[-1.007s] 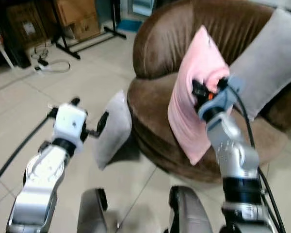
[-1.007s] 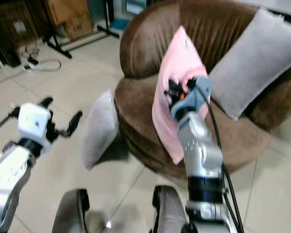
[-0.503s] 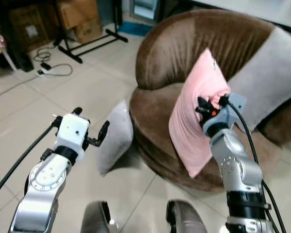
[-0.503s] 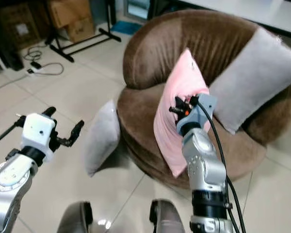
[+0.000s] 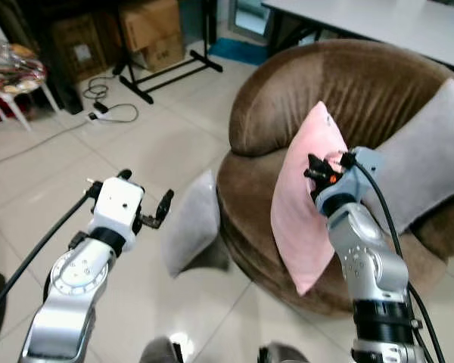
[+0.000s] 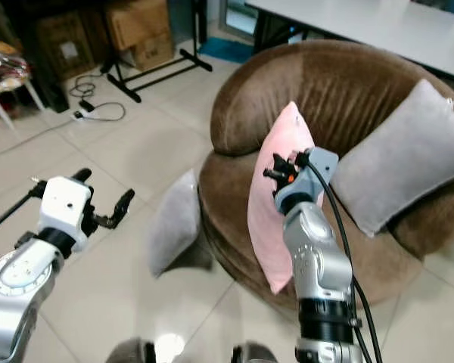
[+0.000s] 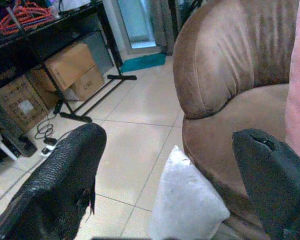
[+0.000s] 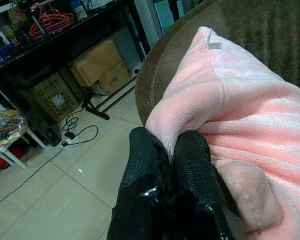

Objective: Move the pillow to the sofa from floor

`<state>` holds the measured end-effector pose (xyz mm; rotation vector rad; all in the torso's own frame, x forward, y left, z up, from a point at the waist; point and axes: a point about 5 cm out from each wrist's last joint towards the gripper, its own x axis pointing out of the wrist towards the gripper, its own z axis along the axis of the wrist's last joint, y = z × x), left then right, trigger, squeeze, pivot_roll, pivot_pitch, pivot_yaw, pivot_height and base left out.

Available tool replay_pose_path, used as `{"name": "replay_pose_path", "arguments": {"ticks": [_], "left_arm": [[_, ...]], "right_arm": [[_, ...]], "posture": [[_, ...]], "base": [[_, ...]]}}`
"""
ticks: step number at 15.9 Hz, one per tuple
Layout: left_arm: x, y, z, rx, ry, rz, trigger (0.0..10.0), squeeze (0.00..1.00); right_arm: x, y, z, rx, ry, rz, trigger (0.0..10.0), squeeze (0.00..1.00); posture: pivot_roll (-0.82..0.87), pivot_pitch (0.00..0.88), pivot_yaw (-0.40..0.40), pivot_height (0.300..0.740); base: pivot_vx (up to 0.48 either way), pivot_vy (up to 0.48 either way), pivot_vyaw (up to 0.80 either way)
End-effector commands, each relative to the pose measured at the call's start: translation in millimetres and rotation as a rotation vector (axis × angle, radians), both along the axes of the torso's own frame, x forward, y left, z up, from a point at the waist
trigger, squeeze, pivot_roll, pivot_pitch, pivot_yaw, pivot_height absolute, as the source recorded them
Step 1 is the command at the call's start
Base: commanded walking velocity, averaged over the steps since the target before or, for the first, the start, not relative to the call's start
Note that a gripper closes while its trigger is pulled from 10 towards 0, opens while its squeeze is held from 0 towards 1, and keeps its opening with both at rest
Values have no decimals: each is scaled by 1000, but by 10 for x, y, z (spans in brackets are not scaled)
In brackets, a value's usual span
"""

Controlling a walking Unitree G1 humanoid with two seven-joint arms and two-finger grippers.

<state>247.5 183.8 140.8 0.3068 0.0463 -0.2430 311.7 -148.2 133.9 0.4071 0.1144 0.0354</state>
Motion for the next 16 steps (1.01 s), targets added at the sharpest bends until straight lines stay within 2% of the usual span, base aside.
{"name": "replay_pose_path", "arguments": {"ticks": [1, 3, 7, 9, 11, 14, 16], "left_arm": [[5, 3, -5, -7, 8, 0, 10000, 0], [18, -4, 30, -35, -10, 17, 10000, 0], [66, 48, 88, -35, -36, 55, 10000, 0], [78, 62, 98, -3, -55, 72, 10000, 0], [101, 112, 94, 26, -78, 141, 10000, 0], [97, 96, 120, 23, -99, 102, 10000, 0], [91, 77, 153, -13, -111, 74, 10000, 0]], "right_arm": [[2, 3, 34, -12, -11, 2, 10000, 0], [-7, 8, 26, -7, -8, 0, 10000, 0], [-11, 11, 24, -3, -9, -4, 10000, 0], [-15, 18, 26, -5, -15, -1, 10000, 0], [-5, 78, 79, 4, -48, 31, 10000, 0], [-1, 165, 164, 22, -97, 88, 10000, 0], [3, 194, 213, 25, -123, 98, 10000, 0]], "posture": [[-72, 0, -59, 740], [-75, 0, -55, 740], [-76, 0, -48, 740], [-75, 0, -47, 740], [-74, 0, -48, 740], [-69, 0, -48, 740], [-67, 0, -43, 740]], "base": [[0, 0, 0], [0, 0, 0], [0, 0, 0], [0, 0, 0], [0, 0, 0], [0, 0, 0], [163, 0, 0]]}}
